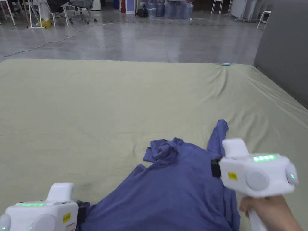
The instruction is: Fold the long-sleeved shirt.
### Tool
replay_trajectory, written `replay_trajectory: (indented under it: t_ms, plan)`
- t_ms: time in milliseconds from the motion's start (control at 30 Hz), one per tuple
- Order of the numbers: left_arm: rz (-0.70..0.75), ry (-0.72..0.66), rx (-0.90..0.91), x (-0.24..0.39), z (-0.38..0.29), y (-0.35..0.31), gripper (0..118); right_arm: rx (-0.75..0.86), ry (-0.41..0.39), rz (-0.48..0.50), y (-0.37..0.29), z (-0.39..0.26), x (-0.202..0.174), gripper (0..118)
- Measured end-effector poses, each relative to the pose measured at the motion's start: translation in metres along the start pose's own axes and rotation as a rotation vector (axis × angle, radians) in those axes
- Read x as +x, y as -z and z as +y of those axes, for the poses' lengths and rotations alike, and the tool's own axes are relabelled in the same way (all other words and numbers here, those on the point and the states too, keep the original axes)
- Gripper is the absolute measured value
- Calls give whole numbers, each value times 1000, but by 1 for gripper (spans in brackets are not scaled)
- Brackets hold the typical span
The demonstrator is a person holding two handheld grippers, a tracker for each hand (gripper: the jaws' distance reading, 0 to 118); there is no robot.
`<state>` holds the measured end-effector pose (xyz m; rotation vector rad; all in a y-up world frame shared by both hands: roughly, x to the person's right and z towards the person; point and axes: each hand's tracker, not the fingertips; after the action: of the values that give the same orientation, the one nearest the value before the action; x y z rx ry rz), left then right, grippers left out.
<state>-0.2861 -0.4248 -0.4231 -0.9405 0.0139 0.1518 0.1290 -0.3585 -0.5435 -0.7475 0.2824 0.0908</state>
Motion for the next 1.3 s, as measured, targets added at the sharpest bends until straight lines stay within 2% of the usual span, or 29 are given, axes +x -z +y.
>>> replay_trajectory:
  t_ms: [100,167,200,233,367,433,500,533,567,600,633,667,700,733,833,933,1033,1133,1200,1300]
  plan:
    - [-36,-34,21,-1,5,-6,0,-83,-125,73,68,68,17,3]
    - [-78,-104,13,-5,8,-8,0,-144,-189,80,116,100,28,65]
    - [-90,-126,21,-6,8,-9,0,-183,-209,95,133,110,32,81]
    - [-90,-148,25,-8,8,-8,0,-223,-238,100,153,118,36,82]
    - [-82,-165,17,-11,9,-7,0,-344,-376,114,207,120,44,82]
    - [-72,-176,17,-14,10,-7,0,-402,-432,77,227,113,44,82]
    - [-70,-191,8,-15,11,-4,0,-452,-462,74,241,98,39,82]
    - [-68,-194,3,-15,11,-2,0,-504,-450,94,249,89,38,80]
    - [-65,-194,1,-14,11,-1,0,-497,-399,125,249,83,37,70]
    - [-59,-190,0,-13,12,0,0,-451,-396,75,246,84,33,66]
    - [-44,-182,3,-11,11,3,0,-465,-415,88,241,87,35,60]
    - [-44,-173,0,-10,12,4,0,-459,-434,113,234,90,35,48]
    - [-43,-140,-4,-7,14,6,0,-436,-481,110,230,90,34,28]
    - [-11,-112,11,-4,17,6,0,-429,-503,83,228,90,26,0]
    - [-23,-137,67,-2,36,0,0,-407,-456,67,211,93,28,0]
    - [-39,-134,198,-6,79,-21,0,-298,-365,63,173,119,38,0]
    - [-75,-109,356,-8,138,-55,0,-179,-299,41,116,161,49,0]
    - [-44,-70,477,-3,198,-89,0,-35,-253,-27,58,211,63,0]
    - [-22,-52,573,6,238,-118,0,85,-230,-35,16,245,72,0]
    - [32,34,686,21,305,-153,0,204,-199,-91,-42,296,74,0]
